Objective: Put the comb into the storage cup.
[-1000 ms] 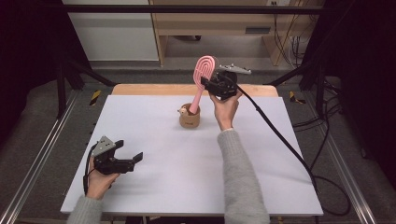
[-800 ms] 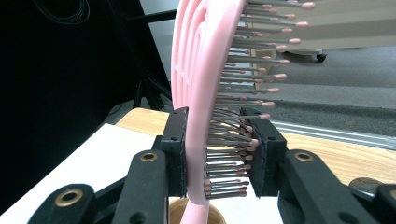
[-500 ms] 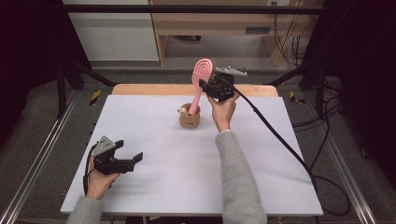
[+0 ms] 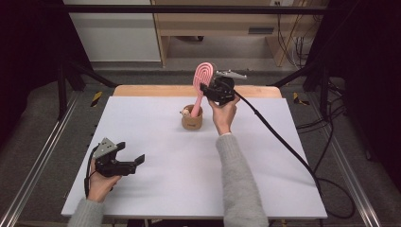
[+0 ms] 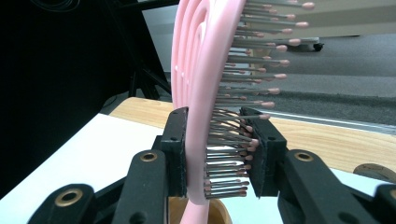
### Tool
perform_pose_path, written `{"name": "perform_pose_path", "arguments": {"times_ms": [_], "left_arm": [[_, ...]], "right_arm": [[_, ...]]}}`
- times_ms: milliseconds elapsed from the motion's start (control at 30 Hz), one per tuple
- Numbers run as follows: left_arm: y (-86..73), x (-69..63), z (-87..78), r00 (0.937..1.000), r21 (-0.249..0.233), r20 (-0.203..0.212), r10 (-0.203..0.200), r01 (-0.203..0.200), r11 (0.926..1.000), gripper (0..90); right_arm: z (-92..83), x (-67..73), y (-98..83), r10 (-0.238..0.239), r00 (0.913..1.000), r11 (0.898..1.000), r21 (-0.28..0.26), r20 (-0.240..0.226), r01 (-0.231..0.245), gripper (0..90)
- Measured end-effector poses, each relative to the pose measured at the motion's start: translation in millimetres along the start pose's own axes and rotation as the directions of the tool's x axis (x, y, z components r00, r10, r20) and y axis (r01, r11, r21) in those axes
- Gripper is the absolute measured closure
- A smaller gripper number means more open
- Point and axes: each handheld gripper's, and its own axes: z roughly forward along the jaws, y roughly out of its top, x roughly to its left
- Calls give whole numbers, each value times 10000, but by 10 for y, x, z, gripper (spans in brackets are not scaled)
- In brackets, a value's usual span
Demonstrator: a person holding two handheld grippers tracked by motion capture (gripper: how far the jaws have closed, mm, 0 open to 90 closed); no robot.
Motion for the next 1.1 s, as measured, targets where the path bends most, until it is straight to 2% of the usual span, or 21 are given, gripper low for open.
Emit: {"name": "perform_pose_path", "arguments": {"times_ms": [1100], "left_arm": [[0,-3,1,10000,-4,-3,13,-13,10000,23]], "right_arm": [[124,-12,-194,269,9993,9987,431,264,-280,643]]}}
